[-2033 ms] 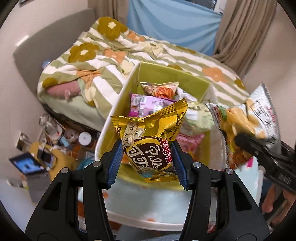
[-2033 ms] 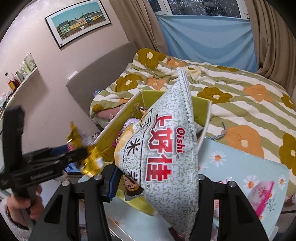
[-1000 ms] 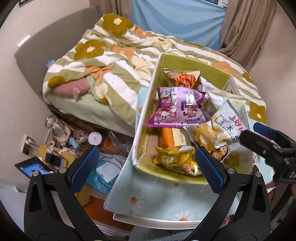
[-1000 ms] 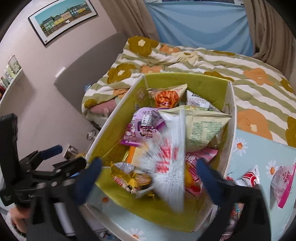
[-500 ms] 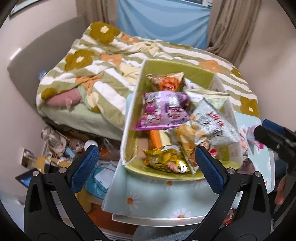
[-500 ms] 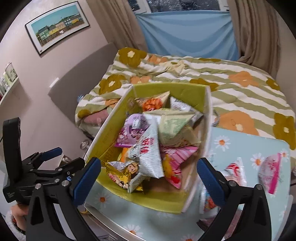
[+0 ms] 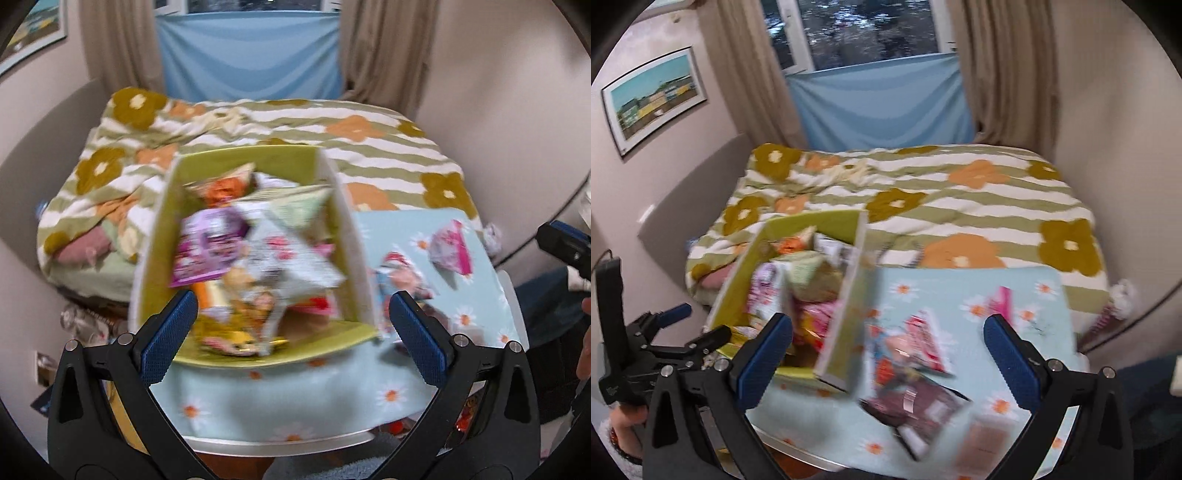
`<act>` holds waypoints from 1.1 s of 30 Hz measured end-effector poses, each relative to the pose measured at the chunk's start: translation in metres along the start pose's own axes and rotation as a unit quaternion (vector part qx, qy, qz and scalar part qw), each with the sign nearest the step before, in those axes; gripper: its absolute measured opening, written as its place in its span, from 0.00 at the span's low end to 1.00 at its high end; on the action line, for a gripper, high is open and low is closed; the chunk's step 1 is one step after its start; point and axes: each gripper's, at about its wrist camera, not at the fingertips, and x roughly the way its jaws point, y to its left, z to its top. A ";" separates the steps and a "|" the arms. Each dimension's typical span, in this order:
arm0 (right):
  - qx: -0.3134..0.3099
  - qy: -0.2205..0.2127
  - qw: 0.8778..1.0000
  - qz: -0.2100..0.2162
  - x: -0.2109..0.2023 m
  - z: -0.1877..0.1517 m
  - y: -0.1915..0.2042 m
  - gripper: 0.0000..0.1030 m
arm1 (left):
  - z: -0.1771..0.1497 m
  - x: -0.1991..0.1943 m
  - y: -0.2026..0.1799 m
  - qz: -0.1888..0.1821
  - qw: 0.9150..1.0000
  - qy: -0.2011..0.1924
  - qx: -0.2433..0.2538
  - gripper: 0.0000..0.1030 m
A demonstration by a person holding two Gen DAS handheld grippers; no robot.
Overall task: Organize snacks
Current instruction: 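Withdraw both tools from the box toward the remaining snacks, then grasp the brown snack bag with the left tool while the right tool grasps the pink cake pack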
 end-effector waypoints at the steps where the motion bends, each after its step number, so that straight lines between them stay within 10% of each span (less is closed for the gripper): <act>1: 0.006 0.003 1.000 -0.008 -0.002 -0.004 -0.010 1.00 | 0.000 0.002 -0.009 -0.005 1.000 0.003 0.004 1.00; 14: 0.107 0.064 0.990 -0.061 0.005 -0.089 -0.110 1.00 | -0.021 0.076 -0.152 -0.042 0.982 0.099 0.154 1.00; 33: 0.177 0.148 0.972 -0.048 0.077 -0.186 -0.122 1.00 | -0.087 0.178 -0.211 -0.037 0.941 0.214 0.261 0.81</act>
